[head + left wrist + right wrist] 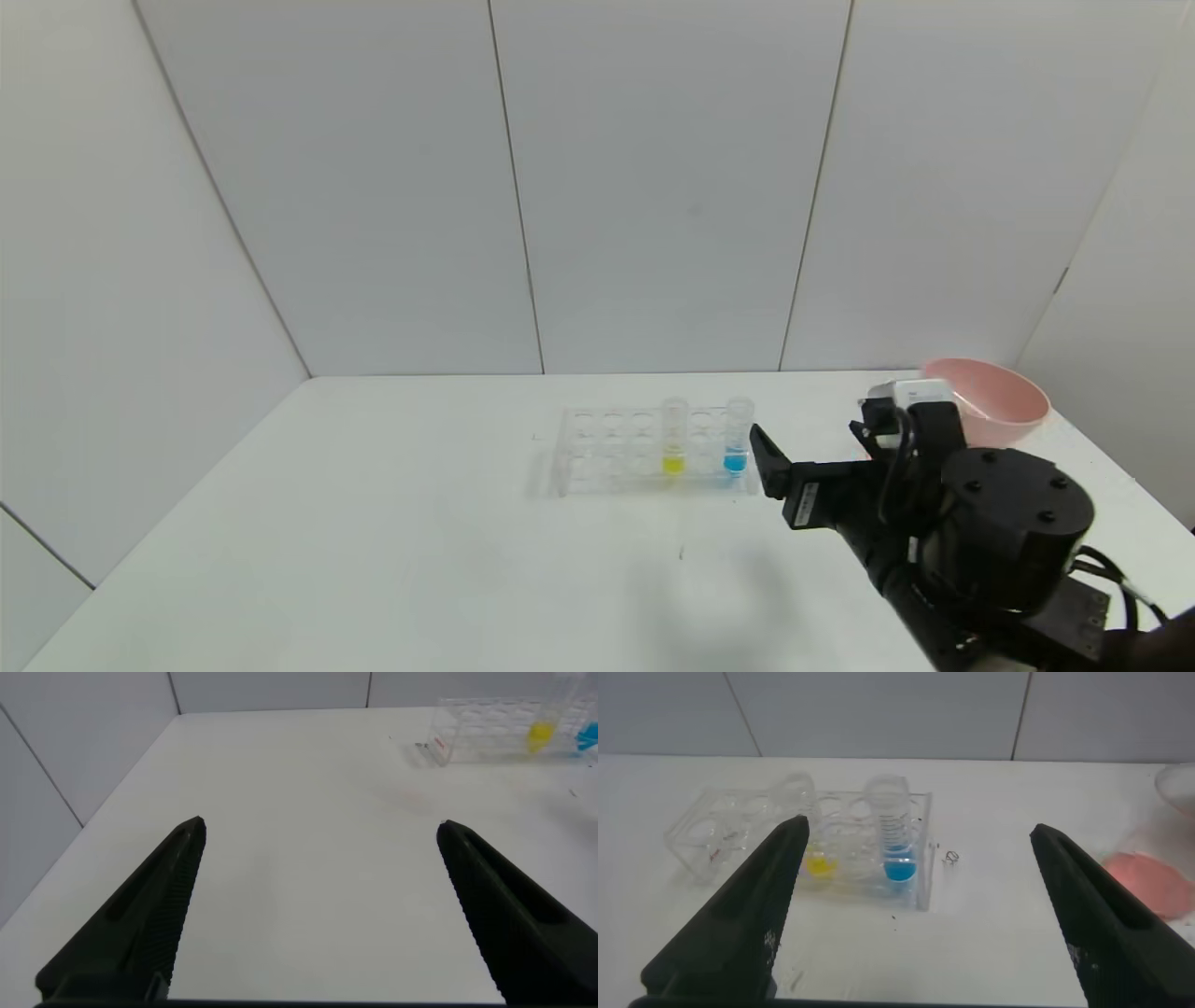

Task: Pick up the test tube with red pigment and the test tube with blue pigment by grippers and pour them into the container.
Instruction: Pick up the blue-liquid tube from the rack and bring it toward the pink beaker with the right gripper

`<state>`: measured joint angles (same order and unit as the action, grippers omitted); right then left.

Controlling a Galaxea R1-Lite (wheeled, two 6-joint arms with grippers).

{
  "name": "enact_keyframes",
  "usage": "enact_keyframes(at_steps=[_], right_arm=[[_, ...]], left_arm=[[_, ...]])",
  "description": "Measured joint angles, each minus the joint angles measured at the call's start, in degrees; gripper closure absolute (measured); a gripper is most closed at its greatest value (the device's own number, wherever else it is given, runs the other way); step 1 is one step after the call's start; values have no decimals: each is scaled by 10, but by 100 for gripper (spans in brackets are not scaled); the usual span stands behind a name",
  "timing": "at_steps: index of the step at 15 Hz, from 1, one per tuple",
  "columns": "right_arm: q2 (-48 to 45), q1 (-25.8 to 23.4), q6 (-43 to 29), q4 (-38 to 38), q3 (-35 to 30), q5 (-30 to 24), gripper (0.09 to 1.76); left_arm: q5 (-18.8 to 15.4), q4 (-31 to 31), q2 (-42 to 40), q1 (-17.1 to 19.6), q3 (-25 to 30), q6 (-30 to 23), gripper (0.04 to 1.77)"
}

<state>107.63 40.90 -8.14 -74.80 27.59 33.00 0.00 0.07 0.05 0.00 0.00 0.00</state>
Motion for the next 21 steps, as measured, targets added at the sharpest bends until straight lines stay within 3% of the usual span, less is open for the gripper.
enact_keyframes(at_steps=[5,12,17,21], right_arm=[[86,26,2,-29,33,23,15],[158,-19,34,-25,124,-2,15],[199,-52,42,27,211,-25,15],[209,-62,42,35,235,-34,15]], left_arm=[[0,0,0,0,0,0,5],[0,0,0,0,0,0,5],[0,0,0,0,0,0,5],[0,0,0,0,0,0,5]])
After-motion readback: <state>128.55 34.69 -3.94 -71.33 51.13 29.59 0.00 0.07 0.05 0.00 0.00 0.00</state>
